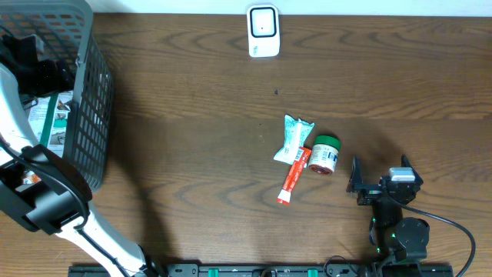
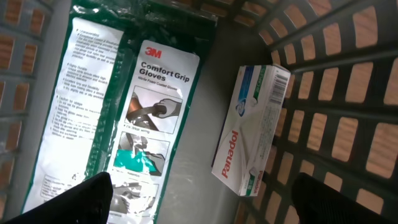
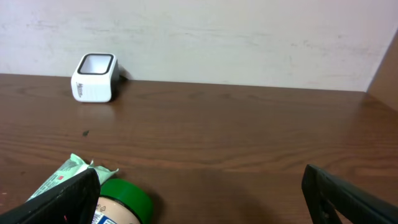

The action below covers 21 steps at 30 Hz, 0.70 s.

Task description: Scan the item barcode

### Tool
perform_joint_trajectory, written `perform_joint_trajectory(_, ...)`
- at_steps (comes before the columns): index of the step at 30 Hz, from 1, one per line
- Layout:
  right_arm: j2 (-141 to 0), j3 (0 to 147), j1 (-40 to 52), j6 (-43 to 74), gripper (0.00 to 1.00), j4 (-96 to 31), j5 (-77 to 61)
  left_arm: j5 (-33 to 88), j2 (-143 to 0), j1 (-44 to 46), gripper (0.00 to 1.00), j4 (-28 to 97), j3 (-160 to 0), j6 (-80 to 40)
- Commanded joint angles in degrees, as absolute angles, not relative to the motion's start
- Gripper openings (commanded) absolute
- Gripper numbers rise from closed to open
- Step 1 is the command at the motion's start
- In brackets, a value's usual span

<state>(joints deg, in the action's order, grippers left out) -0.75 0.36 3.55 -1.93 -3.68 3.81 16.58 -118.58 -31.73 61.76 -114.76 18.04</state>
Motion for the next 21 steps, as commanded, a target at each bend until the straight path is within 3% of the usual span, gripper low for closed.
perform_joint_trajectory(1,-0.75,0.30,3.68,-2.24,0.99,-3.90,3.77,17.37,-120.66,-31.75,0.92,62.06,-114.08,22.72)
perform_joint_trajectory(21,-0.75,0.30,3.68,-2.24,0.99,-3.90,3.79,26.15,-129.36,-31.70,0.93,64.20,-113.78,30.22)
